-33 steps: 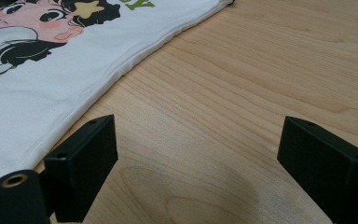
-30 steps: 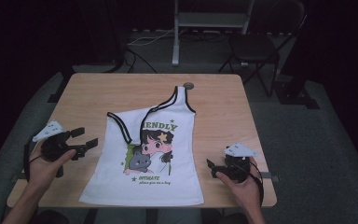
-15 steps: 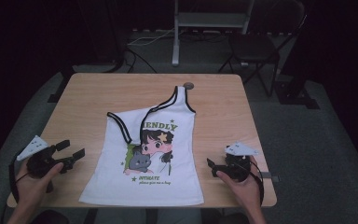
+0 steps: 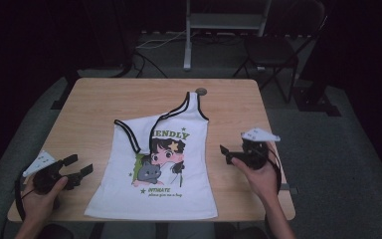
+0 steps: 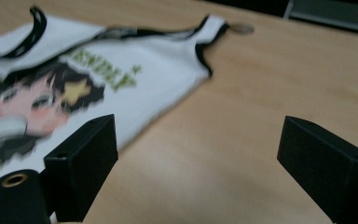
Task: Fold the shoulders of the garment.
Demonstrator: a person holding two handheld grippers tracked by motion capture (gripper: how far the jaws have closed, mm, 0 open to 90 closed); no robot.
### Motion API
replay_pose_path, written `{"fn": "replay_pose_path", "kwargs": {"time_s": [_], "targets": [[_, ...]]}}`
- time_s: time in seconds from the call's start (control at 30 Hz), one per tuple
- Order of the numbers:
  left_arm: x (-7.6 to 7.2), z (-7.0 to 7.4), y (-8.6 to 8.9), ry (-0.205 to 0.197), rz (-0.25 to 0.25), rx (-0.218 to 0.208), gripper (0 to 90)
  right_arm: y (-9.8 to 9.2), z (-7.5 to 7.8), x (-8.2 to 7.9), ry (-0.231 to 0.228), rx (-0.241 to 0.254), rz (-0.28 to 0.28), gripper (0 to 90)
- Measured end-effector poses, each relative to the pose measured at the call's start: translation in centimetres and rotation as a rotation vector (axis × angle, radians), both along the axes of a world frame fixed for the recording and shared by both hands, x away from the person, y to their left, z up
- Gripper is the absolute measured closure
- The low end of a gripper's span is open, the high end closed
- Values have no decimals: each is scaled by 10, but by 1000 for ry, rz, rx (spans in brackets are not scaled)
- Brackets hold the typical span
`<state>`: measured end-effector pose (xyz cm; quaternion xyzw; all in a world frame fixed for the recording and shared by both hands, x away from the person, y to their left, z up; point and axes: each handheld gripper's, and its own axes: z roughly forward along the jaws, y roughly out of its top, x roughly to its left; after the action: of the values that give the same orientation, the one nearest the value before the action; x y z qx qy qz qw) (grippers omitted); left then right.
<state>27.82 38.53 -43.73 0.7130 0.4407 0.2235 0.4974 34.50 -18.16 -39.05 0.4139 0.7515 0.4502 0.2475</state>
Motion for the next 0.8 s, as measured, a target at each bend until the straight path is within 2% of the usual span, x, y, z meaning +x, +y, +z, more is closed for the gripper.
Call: {"fn": "replay_pose_path", "kwargs": {"time_s": [0.13,0.17,0.2,0.3,0.33,0.37,0.4,0.5,0.53,0.57,0.67,0.73,0.77,0.8], "targets": [[-1,0,1,-1,4,-9,201,12,30,44,1,-24,15,128],[-1,0,1,-1,4,-9,201,12,30,44,1,-24,15,128],[0,0,1,0,3,-9,201,17,38,60,3,-39,19,136],[-1,0,1,0,0,-5,201,28,48,95,31,-48,35,183],[-1,0,1,0,2,-11,201,30,49,102,35,-52,39,222],[-1,0,1,0,2,-11,201,30,49,102,35,-52,39,222],[-1,0,1,1,4,-11,201,39,52,127,58,-65,40,250],[0,0,1,3,3,-12,201,49,52,152,87,-78,47,282],[0,0,1,3,3,-12,201,49,52,152,87,-78,47,282],[0,0,1,2,0,-10,201,55,50,166,104,-76,50,316],[1,0,1,3,-1,-4,201,66,44,186,120,-101,52,380],[1,0,1,3,-1,-3,201,73,41,199,133,-97,51,416],[1,0,1,4,0,-3,201,78,38,209,136,-109,45,467],[1,0,1,4,2,-3,201,78,38,209,136,-109,45,467]]}}
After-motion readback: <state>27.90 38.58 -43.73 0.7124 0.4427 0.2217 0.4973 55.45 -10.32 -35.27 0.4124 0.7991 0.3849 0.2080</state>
